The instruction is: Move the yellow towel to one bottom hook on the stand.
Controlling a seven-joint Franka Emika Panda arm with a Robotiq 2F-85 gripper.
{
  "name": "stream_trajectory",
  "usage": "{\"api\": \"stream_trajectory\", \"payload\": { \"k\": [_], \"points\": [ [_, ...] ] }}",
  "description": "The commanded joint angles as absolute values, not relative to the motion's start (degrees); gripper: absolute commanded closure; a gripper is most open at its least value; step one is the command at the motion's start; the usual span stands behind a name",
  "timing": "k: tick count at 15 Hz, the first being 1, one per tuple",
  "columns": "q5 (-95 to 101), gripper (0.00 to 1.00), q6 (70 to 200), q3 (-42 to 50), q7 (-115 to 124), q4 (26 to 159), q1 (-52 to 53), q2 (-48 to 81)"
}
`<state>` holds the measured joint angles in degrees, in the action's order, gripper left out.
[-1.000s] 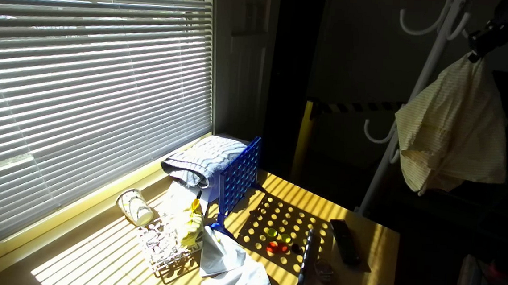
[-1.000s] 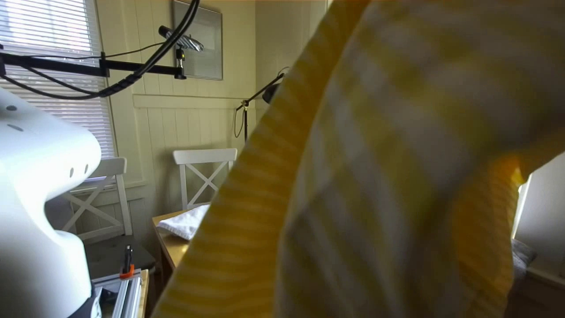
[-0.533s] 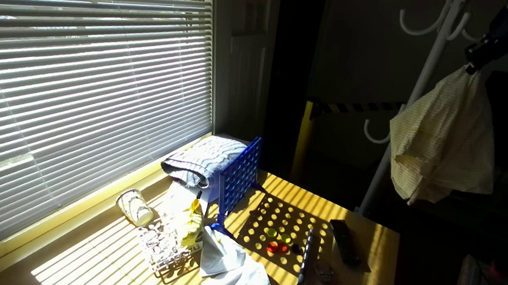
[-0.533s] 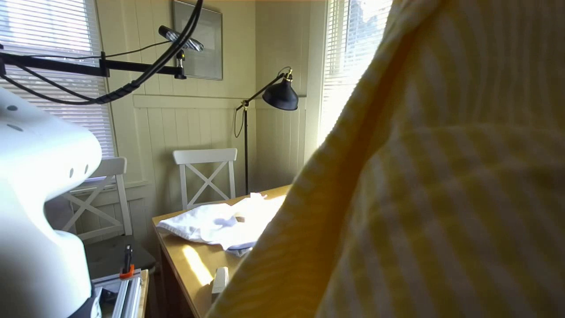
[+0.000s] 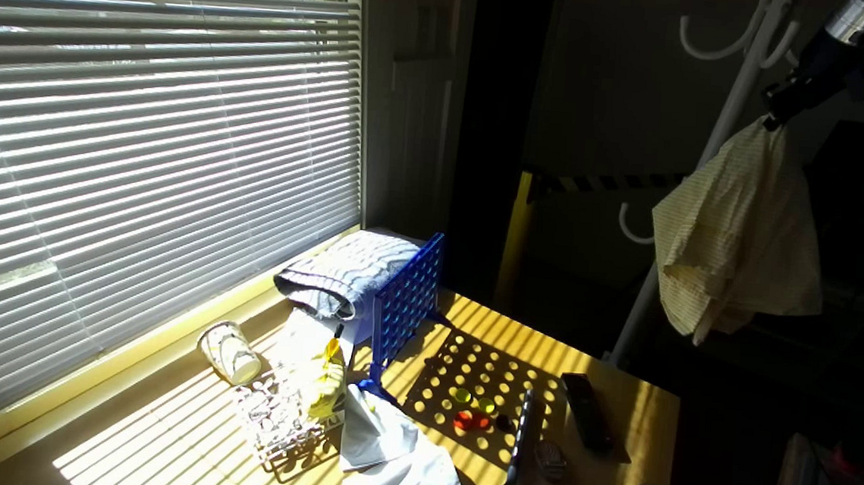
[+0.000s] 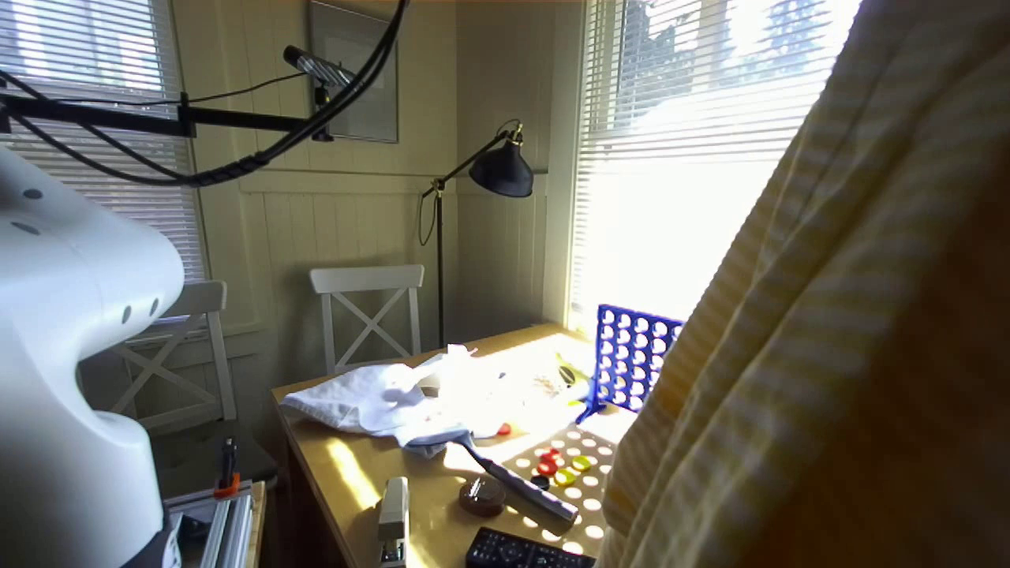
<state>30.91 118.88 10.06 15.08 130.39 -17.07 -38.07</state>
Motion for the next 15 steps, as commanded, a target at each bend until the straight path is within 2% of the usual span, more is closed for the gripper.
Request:
{"api": "stream_trajectory", "payload": {
  "k": [1,15],
  "points": [
    [29.9,1.00,123.4,10.2,15.1,129.9,-18.2,-34.3],
    [31.0,1.00,129.1,9.7,14.9,129.9,-20.1,-25.7]
  ]
}}
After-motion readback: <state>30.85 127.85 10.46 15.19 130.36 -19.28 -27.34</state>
